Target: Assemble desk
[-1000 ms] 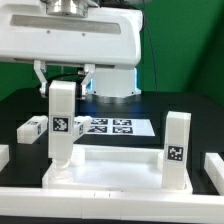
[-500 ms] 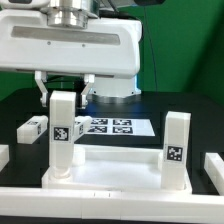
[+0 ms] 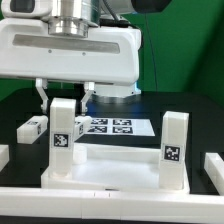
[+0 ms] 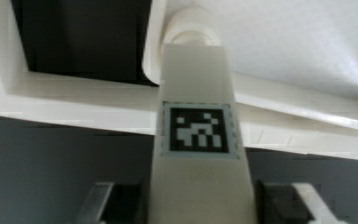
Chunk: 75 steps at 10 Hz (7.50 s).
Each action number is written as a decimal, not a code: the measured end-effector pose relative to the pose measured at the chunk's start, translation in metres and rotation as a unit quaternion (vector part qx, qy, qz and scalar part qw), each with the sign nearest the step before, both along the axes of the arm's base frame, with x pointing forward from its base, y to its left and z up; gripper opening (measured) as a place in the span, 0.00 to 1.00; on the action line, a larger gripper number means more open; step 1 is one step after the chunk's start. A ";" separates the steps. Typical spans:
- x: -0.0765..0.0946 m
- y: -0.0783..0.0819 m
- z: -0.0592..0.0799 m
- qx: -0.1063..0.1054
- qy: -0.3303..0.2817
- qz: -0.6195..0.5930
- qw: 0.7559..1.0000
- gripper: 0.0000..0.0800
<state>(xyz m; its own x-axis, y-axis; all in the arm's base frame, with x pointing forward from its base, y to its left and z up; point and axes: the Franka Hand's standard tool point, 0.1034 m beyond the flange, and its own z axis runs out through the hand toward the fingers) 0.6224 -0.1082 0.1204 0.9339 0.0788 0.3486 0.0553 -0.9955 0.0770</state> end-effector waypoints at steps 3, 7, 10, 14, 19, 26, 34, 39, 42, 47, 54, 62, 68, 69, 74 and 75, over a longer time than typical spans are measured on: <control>-0.007 -0.002 -0.005 -0.012 -0.013 -0.003 1.000 0.36; -0.009 -0.003 -0.005 -0.016 -0.018 -0.004 1.000 0.70; -0.009 -0.005 -0.003 -0.014 -0.014 -0.005 1.000 0.80; -0.002 -0.008 0.020 0.004 -0.003 -0.006 1.000 0.81; -0.005 -0.004 0.008 0.027 0.067 -0.009 0.997 0.81; 0.011 -0.007 0.002 0.026 0.194 0.006 0.981 0.81; 0.011 -0.009 0.001 0.025 0.193 0.009 0.981 0.36; 0.010 -0.008 0.000 0.059 0.186 -0.172 0.966 0.36; 0.010 -0.007 0.000 0.080 0.177 -0.294 0.936 0.36; 0.013 0.005 0.000 0.137 0.154 -0.520 0.829 0.36; 0.015 0.011 -0.002 0.139 0.156 -0.507 0.836 0.79; 0.018 0.018 -0.003 0.081 0.174 -0.192 0.962 0.81; 0.021 0.016 -0.008 0.019 0.157 0.028 0.987 0.81; 0.023 0.015 -0.007 0.003 0.153 0.079 0.985 0.81; 0.023 0.014 -0.008 -0.008 0.152 0.117 0.981 0.56; 0.023 0.014 -0.008 -0.006 0.152 0.112 0.982 0.56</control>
Offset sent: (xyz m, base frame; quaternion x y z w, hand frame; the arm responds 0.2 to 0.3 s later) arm -0.0175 0.0060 -0.0142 -0.0010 0.0285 -0.0015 0.9996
